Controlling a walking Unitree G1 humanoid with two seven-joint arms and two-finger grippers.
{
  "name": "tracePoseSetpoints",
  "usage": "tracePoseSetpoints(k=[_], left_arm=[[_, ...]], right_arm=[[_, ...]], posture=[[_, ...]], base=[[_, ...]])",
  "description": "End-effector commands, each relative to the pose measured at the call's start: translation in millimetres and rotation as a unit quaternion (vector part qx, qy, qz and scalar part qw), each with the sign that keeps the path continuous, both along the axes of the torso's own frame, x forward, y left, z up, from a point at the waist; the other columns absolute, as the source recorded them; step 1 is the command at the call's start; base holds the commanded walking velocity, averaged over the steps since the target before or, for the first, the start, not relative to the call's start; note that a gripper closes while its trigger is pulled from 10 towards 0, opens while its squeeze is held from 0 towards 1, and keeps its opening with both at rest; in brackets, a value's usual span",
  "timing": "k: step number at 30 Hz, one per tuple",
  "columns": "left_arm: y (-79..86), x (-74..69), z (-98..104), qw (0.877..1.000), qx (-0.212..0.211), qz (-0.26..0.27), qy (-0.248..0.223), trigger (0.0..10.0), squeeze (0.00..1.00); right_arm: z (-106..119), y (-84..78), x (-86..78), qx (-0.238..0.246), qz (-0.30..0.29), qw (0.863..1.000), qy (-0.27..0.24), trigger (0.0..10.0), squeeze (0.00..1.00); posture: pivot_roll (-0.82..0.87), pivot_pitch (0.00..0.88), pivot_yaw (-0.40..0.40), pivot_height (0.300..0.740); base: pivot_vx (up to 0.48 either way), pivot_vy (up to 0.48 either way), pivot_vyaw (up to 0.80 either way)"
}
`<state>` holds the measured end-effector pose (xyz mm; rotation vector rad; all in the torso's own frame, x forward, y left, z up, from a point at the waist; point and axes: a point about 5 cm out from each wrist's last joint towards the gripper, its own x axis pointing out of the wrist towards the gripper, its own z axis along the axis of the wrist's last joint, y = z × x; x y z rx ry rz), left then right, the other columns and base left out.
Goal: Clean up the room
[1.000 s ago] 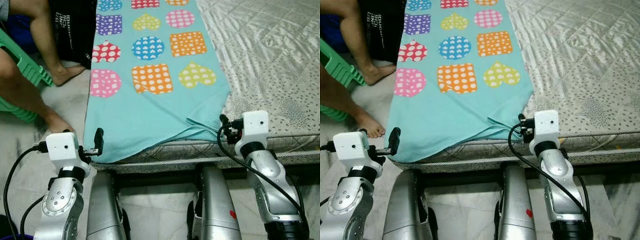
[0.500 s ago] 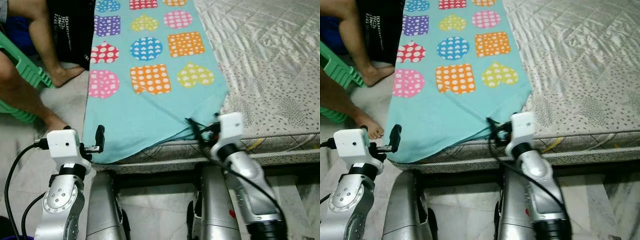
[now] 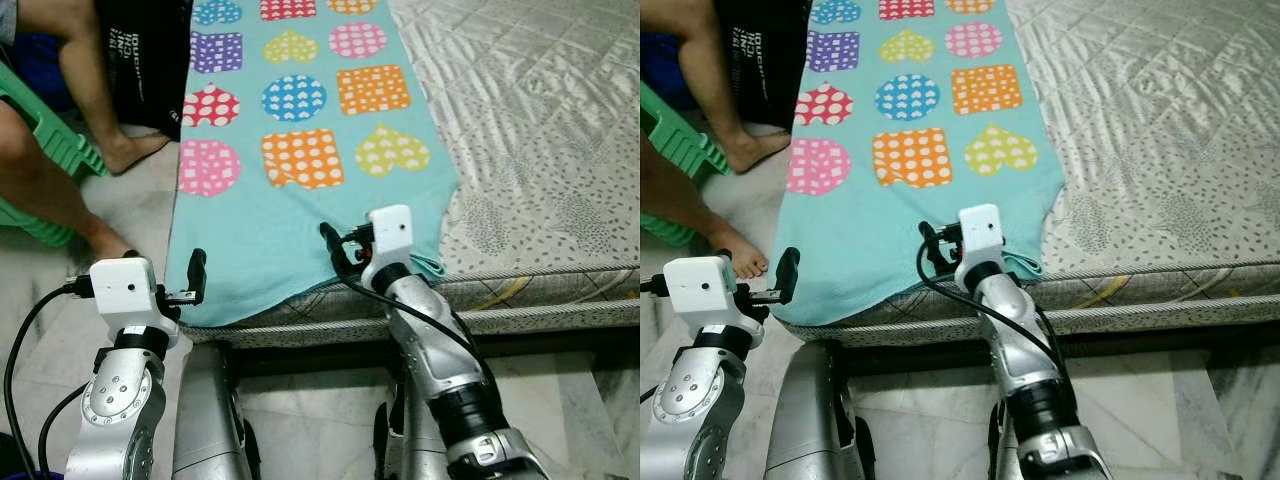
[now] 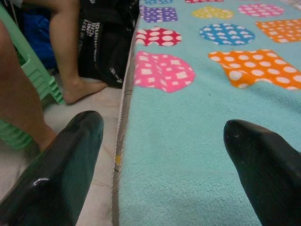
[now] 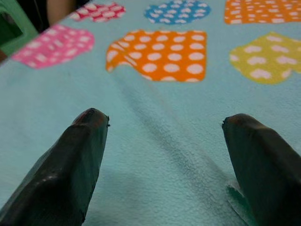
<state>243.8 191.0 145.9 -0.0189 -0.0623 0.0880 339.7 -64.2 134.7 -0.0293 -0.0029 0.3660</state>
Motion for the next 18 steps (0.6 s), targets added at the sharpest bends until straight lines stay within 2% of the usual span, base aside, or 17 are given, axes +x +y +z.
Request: tracePoseSetpoints(k=[1, 7, 13, 14, 15, 16, 17, 18], left_arm=[[5.4, -3.9, 1, 1.000, 0.010, 0.006, 0.001, 10.0, 0.00], [4.6, -3.1, 2, 1.000, 0.010, 0.006, 0.001, 10.0, 0.00], [4.1, -2.3, 2, 1.000, 0.010, 0.005, 0.001, 10.0, 0.00], [4.0, -2.1, 2, 1.000, 0.010, 0.005, 0.001, 10.0, 0.00], [4.0, -2.1, 2, 1.000, 0.010, 0.005, 0.001, 10.0, 0.00], [4.0, -2.2, 2, 1.000, 0.010, 0.005, 0.001, 10.0, 0.00], [3.9, -2.3, 1, 1.000, 0.009, 0.006, 0.001, 10.0, 0.00], [3.9, -2.2, 1, 1.000, 0.009, 0.006, 0.002, 10.0, 0.00]], right_arm=[[-10, -1.3, -0.5, -0.035, -0.015, 0.999, 0.009, 10.0, 0.00], [-26, -18.6, 5.9, -0.112, -0.068, 0.991, 0.019, 10.0, 0.00], [-29, -36.0, 10.7, -0.135, -0.094, 0.986, 0.018, 10.0, 0.00], [-29, -37.8, 11.6, -0.137, -0.098, 0.986, 0.017, 8.6, 0.00], [-29, -39.4, 12.2, -0.139, -0.101, 0.985, 0.015, 4.6, 0.00], [-29, -41.3, 12.8, -0.139, -0.104, 0.985, 0.014, 1.4, 0.00], [-28, -44.8, 14.2, -0.140, -0.110, 0.984, 0.012, 0.0, 0.00], [-28, -45.9, 14.7, -0.140, -0.112, 0.984, 0.011, 0.0, 0.00]], posture=[[0.02, 0.221, 0.060, 0.497], [0.02, 0.225, 0.063, 0.497], [0.02, 0.226, 0.064, 0.497], [0.02, 0.226, 0.064, 0.497], [0.02, 0.226, 0.064, 0.497], [0.02, 0.226, 0.064, 0.497], [0.02, 0.226, 0.064, 0.497], [0.02, 0.226, 0.064, 0.497]], base=[[0.000, 0.000, 0.00], [0.000, 0.000, 0.00], [0.000, 0.000, 0.00], [0.000, 0.000, 0.00], [0.000, 0.000, 0.00], [0.000, 0.000, 0.00], [0.000, 0.000, 0.00], [0.000, 0.000, 0.00]])
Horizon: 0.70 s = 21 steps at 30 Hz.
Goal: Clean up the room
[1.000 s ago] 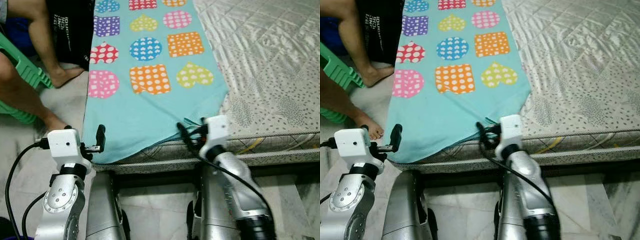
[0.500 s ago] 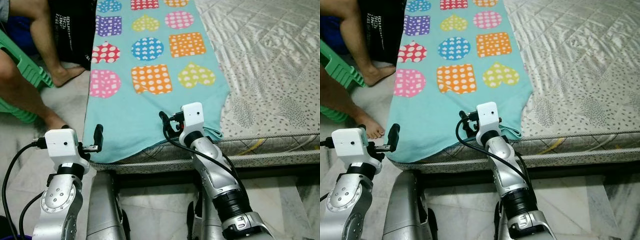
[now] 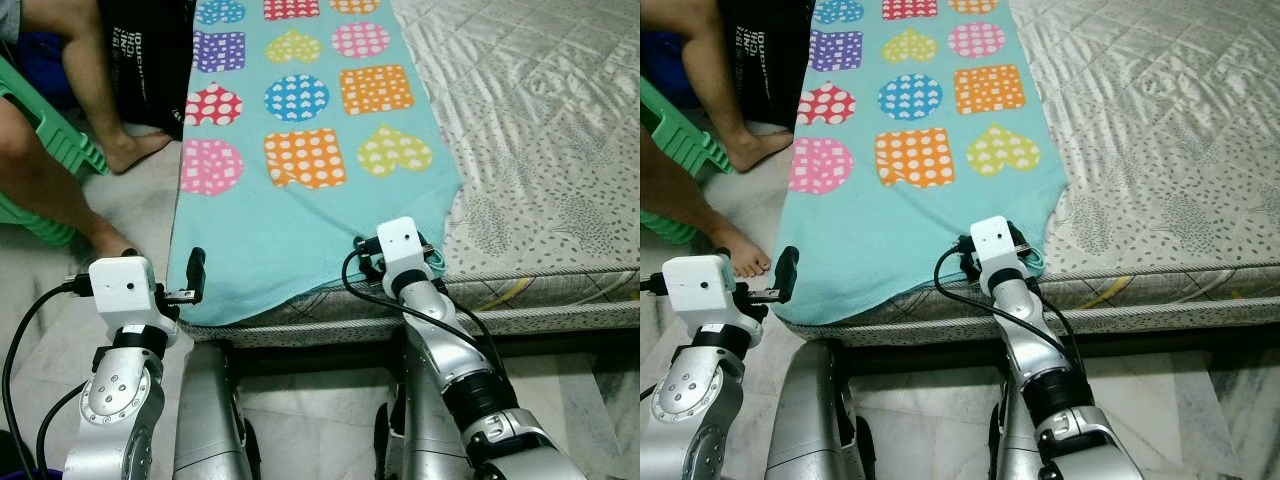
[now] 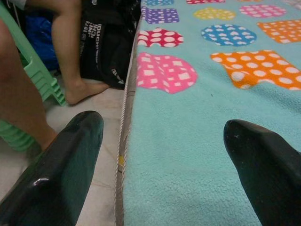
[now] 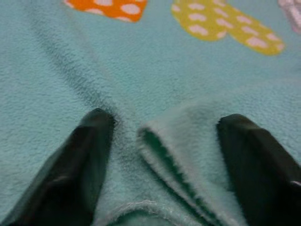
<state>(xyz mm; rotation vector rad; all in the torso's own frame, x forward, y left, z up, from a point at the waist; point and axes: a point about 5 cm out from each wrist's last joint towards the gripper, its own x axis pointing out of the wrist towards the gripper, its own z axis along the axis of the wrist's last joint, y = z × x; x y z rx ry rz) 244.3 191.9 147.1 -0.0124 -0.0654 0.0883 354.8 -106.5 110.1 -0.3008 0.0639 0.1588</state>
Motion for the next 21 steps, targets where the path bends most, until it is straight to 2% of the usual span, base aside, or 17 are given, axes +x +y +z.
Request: tracePoseSetpoints(k=[1, 8, 21], left_arm=[[3.0, -2.7, 0, 1.000, 0.005, 0.005, 0.003, 10.0, 0.00], [2.9, -3.3, 0, 1.000, 0.005, 0.005, 0.004, 10.0, 0.00], [2.8, -2.7, 0, 1.000, -0.001, 0.009, 0.004, 10.0, 0.00]], right_arm=[[-3, -5.1, 0.2, 0.000, -0.012, 1.000, 0.002, 0.0, 0.00], [-4, -12.8, 0.0, 0.011, -0.018, 1.000, 0.001, 0.0, 0.00], [-3, -44.1, -1.2, 0.044, -0.070, 0.997, 0.001, 0.0, 0.00]], posture=[[0.02, 0.226, 0.064, 0.497], [0.02, 0.226, 0.064, 0.497], [0.01, 0.227, 0.062, 0.497]], base=[[0.000, 0.000, 0.00], [0.000, 0.000, 0.00], [0.000, 0.000, 0.00]])
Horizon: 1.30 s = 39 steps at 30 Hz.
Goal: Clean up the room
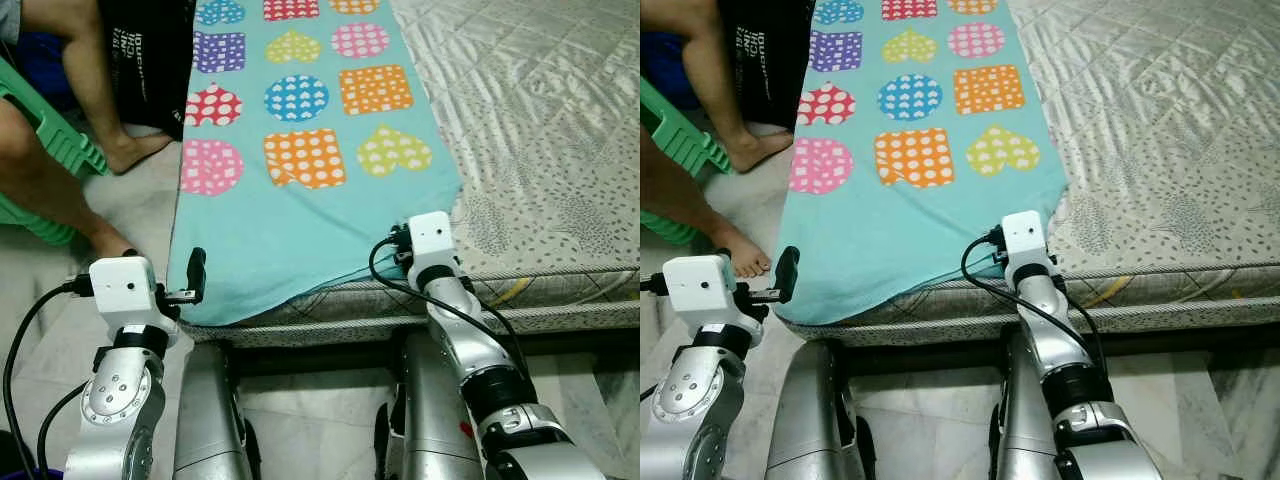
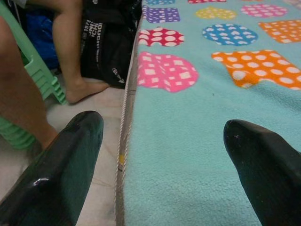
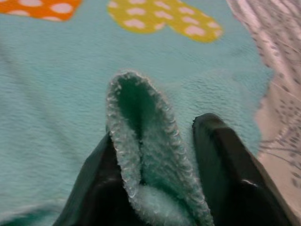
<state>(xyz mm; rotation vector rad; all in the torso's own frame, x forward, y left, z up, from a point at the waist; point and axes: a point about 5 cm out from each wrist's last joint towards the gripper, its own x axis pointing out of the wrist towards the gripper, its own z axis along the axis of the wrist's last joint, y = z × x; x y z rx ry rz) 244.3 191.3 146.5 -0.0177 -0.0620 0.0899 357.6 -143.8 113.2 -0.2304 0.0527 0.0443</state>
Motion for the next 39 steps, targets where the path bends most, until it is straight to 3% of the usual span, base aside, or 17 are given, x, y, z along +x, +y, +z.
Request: tracePoseSetpoints(k=[1, 18, 21, 30, 38, 39], left_arm=[[3.3, -2.6, 1, 1.000, 0.001, 0.008, 0.002, 10.0, 0.00], [3.6, -2.8, -1, 1.000, -0.008, 0.014, 0.006, 10.0, 0.00], [3.7, -3.0, -3, 1.000, -0.009, 0.013, 0.008, 10.0, 0.00], [3.4, -1.5, -4, 1.000, -0.012, 0.011, 0.010, 10.0, 0.00], [2.9, -1.0, -7, 1.000, -0.015, 0.007, 0.015, 10.0, 0.00], [2.4, -0.9, -7, 1.000, -0.015, 0.006, 0.015, 10.0, 0.00]], right_arm=[[-6, -9.7, -4.5, 0.014, -0.018, 1.000, 0.010, 0.0, 0.00], [-7, -46.2, -20.5, 0.068, -0.109, 0.991, 0.024, 0.0, 0.00], [-8, -55.6, -29.6, 0.083, -0.124, 0.988, 0.033, 0.0, 0.00], [-7, -63.8, -53.7, 0.103, -0.130, 0.985, 0.045, 0.0, 0.00], [-11, -70.1, -70.1, 0.090, -0.128, 0.985, 0.069, 0.4, 0.00], [-12, -70.3, -71.7, 0.085, -0.128, 0.985, 0.076, 10.0, 0.00]], posture=[[0.01, 0.227, 0.062, 0.497], [-0.01, 0.227, 0.058, 0.497], [-0.02, 0.227, 0.060, 0.497], [-0.03, 0.228, 0.063, 0.497], [-0.04, 0.223, 0.066, 0.497], [-0.04, 0.223, 0.066, 0.497]], base=[[0.000, 0.000, 0.00], [0.000, 0.000, 0.00], [0.000, 0.000, 0.00], [0.000, 0.000, 0.00], [0.000, 0.000, 0.00], [0.000, 0.000, 0.00]])
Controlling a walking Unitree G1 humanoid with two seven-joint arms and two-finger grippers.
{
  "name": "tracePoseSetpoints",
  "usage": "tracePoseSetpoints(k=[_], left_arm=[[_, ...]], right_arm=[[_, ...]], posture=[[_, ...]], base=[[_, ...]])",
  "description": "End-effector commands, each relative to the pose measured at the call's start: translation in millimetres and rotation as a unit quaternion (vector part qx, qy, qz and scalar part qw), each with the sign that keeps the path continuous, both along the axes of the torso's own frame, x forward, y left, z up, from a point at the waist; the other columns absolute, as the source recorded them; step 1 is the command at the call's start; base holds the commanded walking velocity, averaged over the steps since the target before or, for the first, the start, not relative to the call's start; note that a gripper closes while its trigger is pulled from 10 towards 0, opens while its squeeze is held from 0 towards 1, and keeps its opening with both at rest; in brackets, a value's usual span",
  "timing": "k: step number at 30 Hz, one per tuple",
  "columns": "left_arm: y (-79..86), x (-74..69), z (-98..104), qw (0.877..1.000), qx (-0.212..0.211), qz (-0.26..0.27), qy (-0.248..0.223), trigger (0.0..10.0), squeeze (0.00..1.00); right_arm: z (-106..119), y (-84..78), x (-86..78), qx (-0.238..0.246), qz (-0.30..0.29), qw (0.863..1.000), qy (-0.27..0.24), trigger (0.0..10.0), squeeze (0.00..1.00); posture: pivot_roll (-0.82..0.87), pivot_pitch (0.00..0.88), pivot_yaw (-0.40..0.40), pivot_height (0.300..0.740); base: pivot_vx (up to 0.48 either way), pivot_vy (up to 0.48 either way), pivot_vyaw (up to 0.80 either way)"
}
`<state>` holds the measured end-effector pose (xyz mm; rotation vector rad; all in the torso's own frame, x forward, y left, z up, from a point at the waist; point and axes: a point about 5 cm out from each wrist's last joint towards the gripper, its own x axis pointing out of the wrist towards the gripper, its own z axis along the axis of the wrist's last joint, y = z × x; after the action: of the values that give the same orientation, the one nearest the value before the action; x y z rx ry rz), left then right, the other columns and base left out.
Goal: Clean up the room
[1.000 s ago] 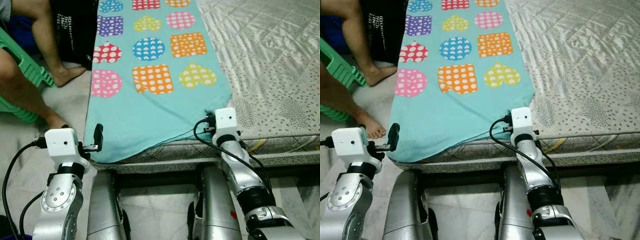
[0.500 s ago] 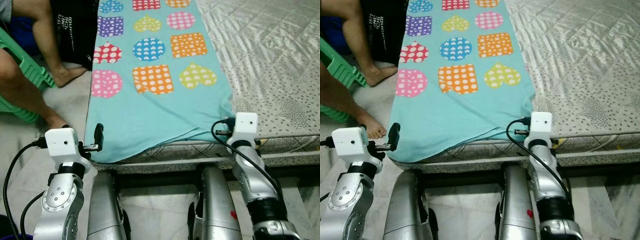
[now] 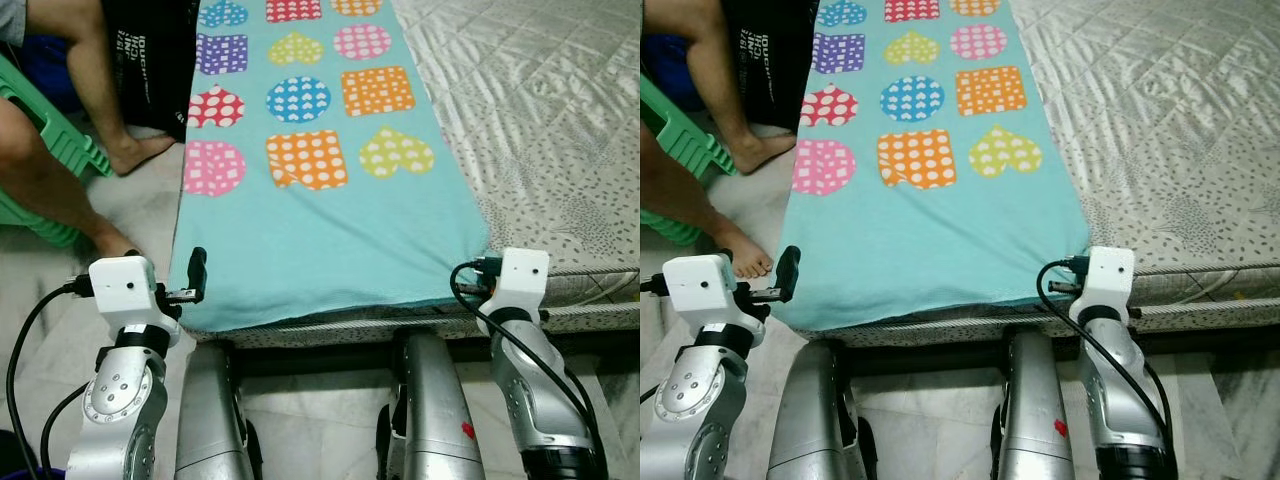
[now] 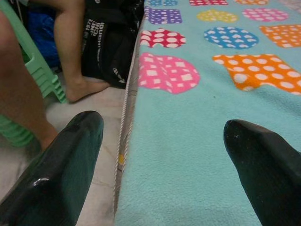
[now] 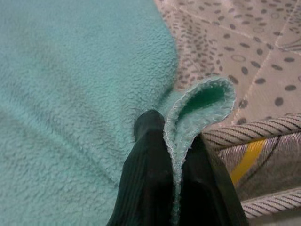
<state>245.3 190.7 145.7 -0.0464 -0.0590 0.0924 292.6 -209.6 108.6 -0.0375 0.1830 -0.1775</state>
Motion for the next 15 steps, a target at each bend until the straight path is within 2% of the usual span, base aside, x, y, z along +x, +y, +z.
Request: tracePoseSetpoints(k=[1, 2, 3, 4, 10, 15], left_arm=[[2.8, -1.9, -6, 1.000, -0.001, 0.004, 0.015, 10.0, 0.00], [2.7, -1.9, -6, 1.000, -0.001, 0.004, 0.015, 10.0, 0.00], [2.7, -1.9, -6, 1.000, -0.001, 0.003, 0.016, 10.0, 0.00], [2.9, -2.1, -6, 1.000, -0.001, 0.003, 0.017, 10.0, 0.00], [2.5, -2.7, -9, 1.000, -0.001, 0.002, 0.023, 10.0, 0.00], [2.9, -3.1, -17, 0.999, -0.001, 0.009, 0.046, 10.0, 0.00]], right_arm=[[-8, -4.8, -7.7, -0.004, -0.007, 1.000, 0.027, 10.0, 0.00], [-9, -4.9, -8.3, -0.004, -0.008, 1.000, 0.030, 10.0, 0.00], [-10, -5.5, -9.6, -0.008, -0.009, 0.999, 0.035, 10.0, 0.71], [-12, -6.3, -11.3, -0.015, -0.013, 0.999, 0.043, 10.0, 1.00], [-15, -7.9, -13.1, -0.023, -0.019, 0.998, 0.060, 10.0, 1.00], [-2, -7.8, -4.0, -0.031, -0.012, 0.999, 0.023, 10.0, 1.00]], posture=[[-0.04, 0.223, 0.066, 0.497], [-0.04, 0.223, 0.066, 0.497], [-0.04, 0.223, 0.066, 0.497], [-0.04, 0.223, 0.066, 0.497], [-0.05, 0.219, 0.066, 0.497], [-0.05, 0.220, 0.067, 0.497]], base=[[0.000, 0.000, 0.00], [0.000, 0.000, 0.00], [0.000, 0.000, 0.00], [0.000, 0.000, 0.00], [0.000, 0.000, 0.00], [0.000, 0.000, 0.00]])
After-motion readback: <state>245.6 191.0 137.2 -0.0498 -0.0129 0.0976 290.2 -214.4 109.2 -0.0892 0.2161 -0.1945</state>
